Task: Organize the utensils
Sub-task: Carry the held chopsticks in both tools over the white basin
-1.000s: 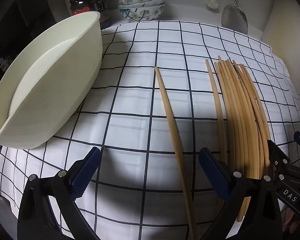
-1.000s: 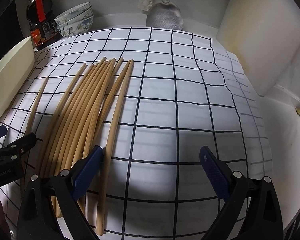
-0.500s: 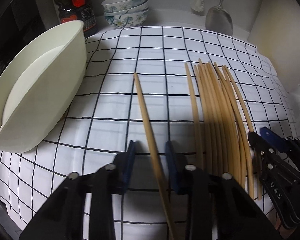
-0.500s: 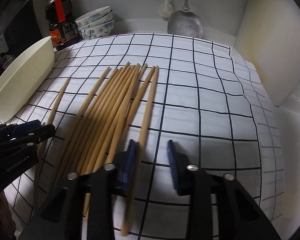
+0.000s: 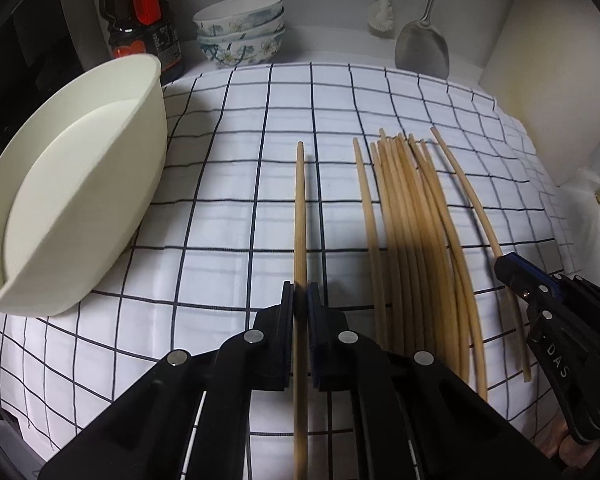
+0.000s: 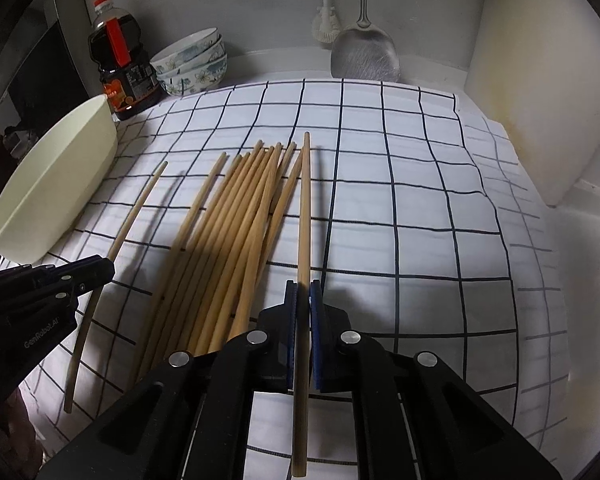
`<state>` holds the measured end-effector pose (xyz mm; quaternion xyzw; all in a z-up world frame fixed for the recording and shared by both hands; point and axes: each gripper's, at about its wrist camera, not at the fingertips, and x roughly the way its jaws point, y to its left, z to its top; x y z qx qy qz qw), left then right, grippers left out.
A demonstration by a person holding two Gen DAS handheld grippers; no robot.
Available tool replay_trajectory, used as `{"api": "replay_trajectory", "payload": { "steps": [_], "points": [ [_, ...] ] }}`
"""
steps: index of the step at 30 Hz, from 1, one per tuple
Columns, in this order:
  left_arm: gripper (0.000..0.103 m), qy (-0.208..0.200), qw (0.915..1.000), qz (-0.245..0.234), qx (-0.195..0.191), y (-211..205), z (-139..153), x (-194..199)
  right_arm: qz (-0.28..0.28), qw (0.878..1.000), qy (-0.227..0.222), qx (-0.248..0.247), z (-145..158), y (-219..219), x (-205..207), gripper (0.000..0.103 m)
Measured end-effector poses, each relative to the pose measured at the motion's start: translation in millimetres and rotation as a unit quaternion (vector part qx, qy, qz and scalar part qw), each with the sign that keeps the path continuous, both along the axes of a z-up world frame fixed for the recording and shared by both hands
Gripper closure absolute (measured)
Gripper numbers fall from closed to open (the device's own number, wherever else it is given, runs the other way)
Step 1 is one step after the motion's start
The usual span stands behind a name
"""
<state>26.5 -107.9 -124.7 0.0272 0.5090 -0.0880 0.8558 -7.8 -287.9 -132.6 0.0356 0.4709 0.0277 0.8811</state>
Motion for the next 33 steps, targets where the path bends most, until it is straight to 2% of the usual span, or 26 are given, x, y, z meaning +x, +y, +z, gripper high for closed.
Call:
{"api": "replay_trajectory", "payload": {
  "steps": [5,11,16,20,28,33],
  "points": [
    [0.096,-0.008,0.9998,-0.002,-0.019,12,27,3,-0.004,1.000,-0.012,0.014,25,4,-3,0.097],
    [0.096,-0.038,0.9987,0.011,-0.033,47,70,6,0.014,0.999,-0.037,0.027,66,30,0,0.097],
    [0.096,-0.059,0.9971,0.032,-0.036,89,99,12,0.045,0.996,-0.054,0.050,93,72,12,0.097],
    [0.096,-0.073,0.9952,0.058,-0.030,130,112,19,0.076,0.993,-0.062,0.067,104,110,27,0.097],
    [0.096,-0.071,0.9909,0.113,-0.019,210,109,45,0.135,0.984,-0.067,0.100,112,194,67,0.097],
    [0.096,-0.060,0.9905,0.123,-0.017,236,94,64,0.161,0.980,-0.046,0.102,100,240,93,0.097]
  ]
}}
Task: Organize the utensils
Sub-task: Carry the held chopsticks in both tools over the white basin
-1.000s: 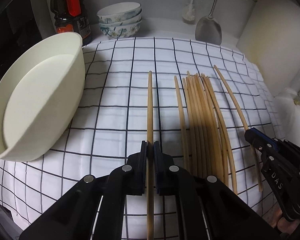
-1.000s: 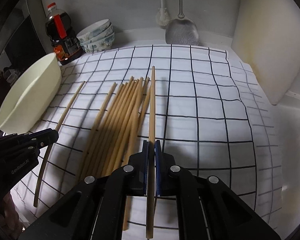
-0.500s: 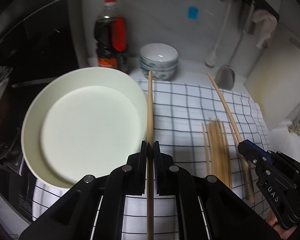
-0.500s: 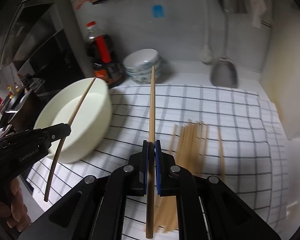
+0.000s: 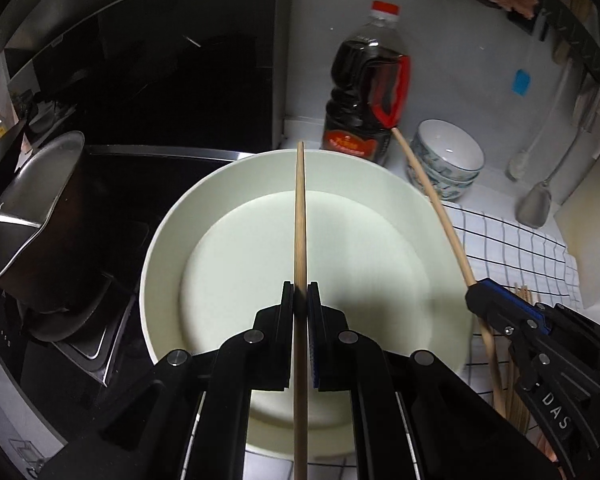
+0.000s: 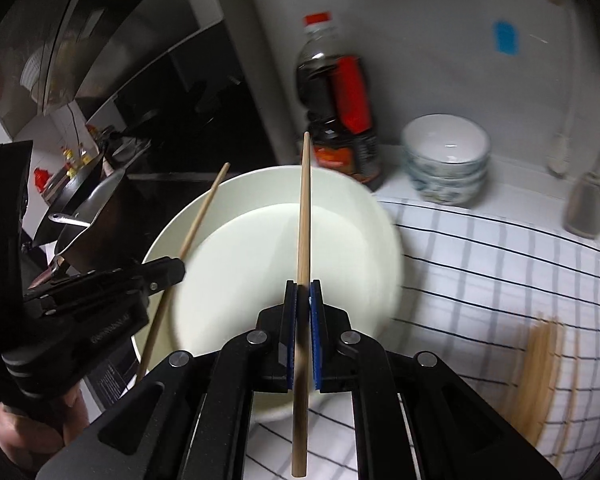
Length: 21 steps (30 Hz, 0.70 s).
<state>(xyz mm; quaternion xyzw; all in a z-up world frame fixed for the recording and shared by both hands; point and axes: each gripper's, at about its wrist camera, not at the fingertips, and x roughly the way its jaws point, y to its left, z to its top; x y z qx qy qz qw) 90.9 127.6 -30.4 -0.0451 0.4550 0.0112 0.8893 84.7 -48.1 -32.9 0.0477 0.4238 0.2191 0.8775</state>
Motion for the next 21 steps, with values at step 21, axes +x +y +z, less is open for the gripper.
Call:
{"api": "replay_trajectory", "payload": {
  "steps": [21],
  "points": [
    [0.095,0.071,0.9972,-0.022,-0.007,25,-67,61,-0.013,0.992,0.125,-0.034,-70,52,66,0.096]
  ]
}}
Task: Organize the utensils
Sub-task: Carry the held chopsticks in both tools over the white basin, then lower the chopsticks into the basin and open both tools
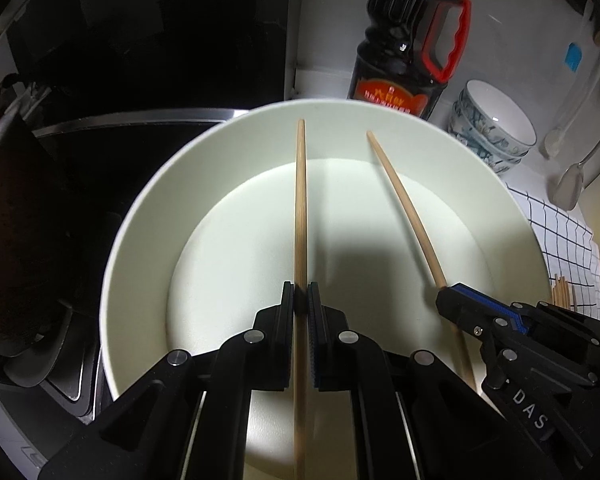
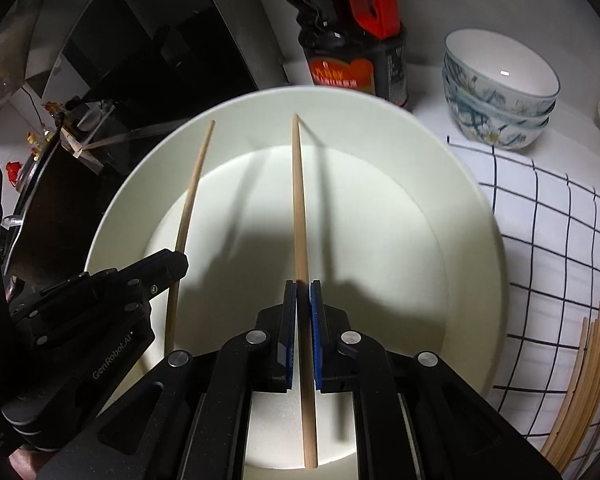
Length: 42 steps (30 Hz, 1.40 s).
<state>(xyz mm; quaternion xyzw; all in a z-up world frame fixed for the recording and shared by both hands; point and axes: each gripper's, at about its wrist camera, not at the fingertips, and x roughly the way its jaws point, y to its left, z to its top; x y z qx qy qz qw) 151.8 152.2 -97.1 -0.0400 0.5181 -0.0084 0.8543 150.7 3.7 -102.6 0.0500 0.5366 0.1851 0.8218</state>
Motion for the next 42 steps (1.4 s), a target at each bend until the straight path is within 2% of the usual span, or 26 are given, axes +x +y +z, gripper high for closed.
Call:
{"api": "replay_trajectory", "payload": {
  "steps": [6,8,10,11,12,16,19,28,32,42],
  "points": [
    [0.093,0.016,0.9999,0.003,0.000,2,-8,4,0.000,1.000,0.007,-0.012,-4,3,-2,0.096],
    [0.082,0.018,0.9998,0.004,0.002,2,-9,3,-0.002,1.000,0.008,-0.016,-7,3,-3,0.095],
    [0.052,0.014,0.9998,0.010,0.007,4,-7,2,-0.004,1.000,0.007,-0.020,-8,3,-2,0.086],
    [0.045,0.009,0.9998,0.014,0.009,5,-6,0,-0.006,1.000,0.004,-0.022,-7,2,-2,0.080],
    [0.040,0.003,0.9998,0.017,0.009,6,-3,-3,-0.008,1.000,0.000,-0.022,-6,1,-3,0.080],
    [0.037,0.000,0.9996,0.025,0.015,10,4,-9,-0.016,1.000,-0.011,-0.019,2,-5,-7,0.078],
    [0.031,-0.003,0.9994,0.032,0.015,12,8,-15,-0.018,0.999,-0.022,-0.018,9,-8,-13,0.069],
    [0.015,-0.015,0.9986,0.042,0.029,12,25,-34,-0.022,0.999,-0.035,-0.021,20,-18,-29,0.059],
    [0.014,-0.015,0.9983,0.049,0.028,14,32,-42,-0.028,0.999,-0.042,-0.020,26,-23,-37,0.052],
    [0.010,-0.017,0.9975,0.057,0.037,7,43,-64,-0.032,0.998,-0.042,-0.015,35,-37,-57,0.045]
  ]
}}
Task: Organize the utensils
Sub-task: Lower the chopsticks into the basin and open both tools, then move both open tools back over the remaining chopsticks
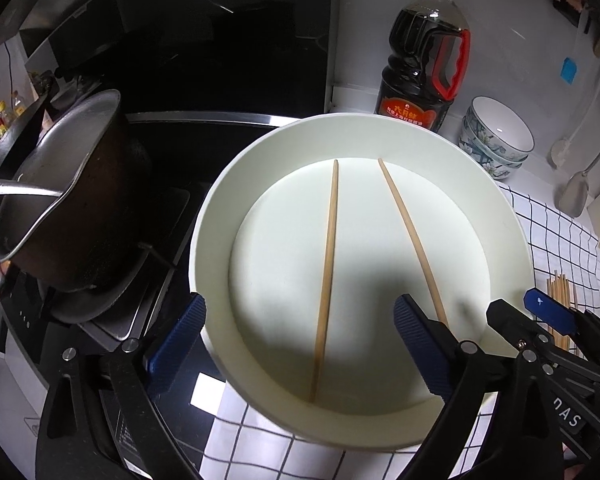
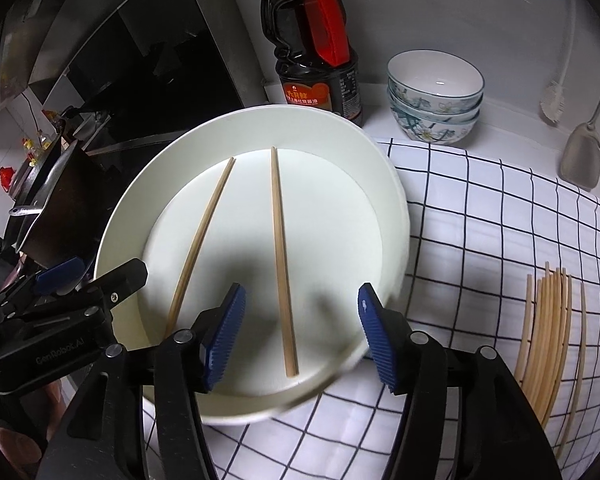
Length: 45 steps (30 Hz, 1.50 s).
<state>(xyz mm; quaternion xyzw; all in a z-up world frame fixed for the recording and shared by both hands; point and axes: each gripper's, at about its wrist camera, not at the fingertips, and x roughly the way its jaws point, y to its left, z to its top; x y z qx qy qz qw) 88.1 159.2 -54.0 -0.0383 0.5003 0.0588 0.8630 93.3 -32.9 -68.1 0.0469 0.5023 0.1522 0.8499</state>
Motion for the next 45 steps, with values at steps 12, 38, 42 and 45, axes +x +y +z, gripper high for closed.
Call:
{"api": "replay_trajectory", "payload": {
  "steps": [12,38,42,45],
  "points": [
    [0.009,-0.001,1.0000,-0.002,-0.001,-22,6,-26,-0.004,1.000,-0.005,0.002,12,-29,-34,0.043],
    [0.009,-0.009,0.9913,-0.130,-0.018,-156,12,-67,-0.129,0.992,-0.011,0.002,13,-171,-118,0.043],
    [0.009,-0.007,0.9875,-0.156,-0.018,-181,6,-74,-0.156,0.988,-0.009,0.001,6,-198,-130,0.043],
    [0.009,-0.002,0.9853,-0.170,-0.015,-197,1,-78,-0.173,0.985,-0.004,0.000,-1,-217,-138,0.043]
  ]
}}
